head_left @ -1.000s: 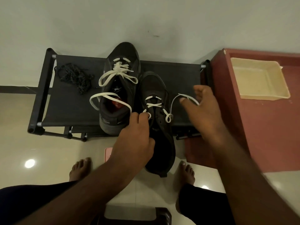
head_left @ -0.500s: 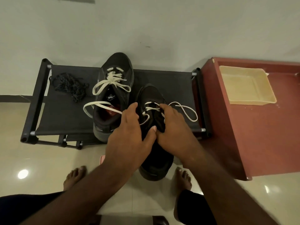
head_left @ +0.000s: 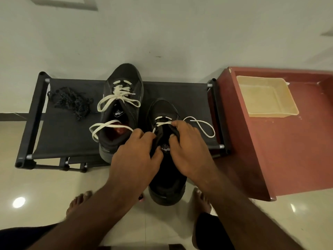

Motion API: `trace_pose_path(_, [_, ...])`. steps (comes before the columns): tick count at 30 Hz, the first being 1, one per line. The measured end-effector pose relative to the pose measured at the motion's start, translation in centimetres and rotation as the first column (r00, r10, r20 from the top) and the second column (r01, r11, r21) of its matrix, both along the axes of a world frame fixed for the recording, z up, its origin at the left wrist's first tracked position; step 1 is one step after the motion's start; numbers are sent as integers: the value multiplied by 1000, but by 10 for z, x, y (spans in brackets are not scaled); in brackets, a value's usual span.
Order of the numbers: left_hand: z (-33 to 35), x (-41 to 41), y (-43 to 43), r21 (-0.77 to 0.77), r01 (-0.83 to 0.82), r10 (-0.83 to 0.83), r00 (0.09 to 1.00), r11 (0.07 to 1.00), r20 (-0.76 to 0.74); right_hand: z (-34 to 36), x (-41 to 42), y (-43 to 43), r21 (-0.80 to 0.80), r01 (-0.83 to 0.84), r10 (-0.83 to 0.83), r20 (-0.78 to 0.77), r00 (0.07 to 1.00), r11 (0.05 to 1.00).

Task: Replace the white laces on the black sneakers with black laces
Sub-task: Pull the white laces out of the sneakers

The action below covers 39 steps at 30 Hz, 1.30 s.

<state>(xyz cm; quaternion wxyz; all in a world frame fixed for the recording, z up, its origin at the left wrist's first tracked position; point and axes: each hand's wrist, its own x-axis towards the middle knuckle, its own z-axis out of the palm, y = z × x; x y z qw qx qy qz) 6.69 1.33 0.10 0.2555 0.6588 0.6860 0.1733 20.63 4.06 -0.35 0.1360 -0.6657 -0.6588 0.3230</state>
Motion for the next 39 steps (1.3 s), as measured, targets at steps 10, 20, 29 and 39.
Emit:
trace_pose_path(10, [1, -5, -15, 23, 108, -107, 994, 994, -33, 7, -4, -29, -57, 72, -76, -78, 994, 996])
trace_pose_path(20, [-8, -11, -25, -73, 179, -179, 984, 981, 4, 0, -19, -31, -7, 199, -199, -82, 977, 980])
trace_pose_path(29, [-10, -23, -22, -62, 259, -241, 948, 964, 209, -20, -15, -21, 25, 215, -212, -98, 972, 976])
trace_pose_path(39, [-2, -10, -28, 174, 16, -65, 958, 985, 278, -19, -13, -21, 23, 193, -188, -136, 973, 981])
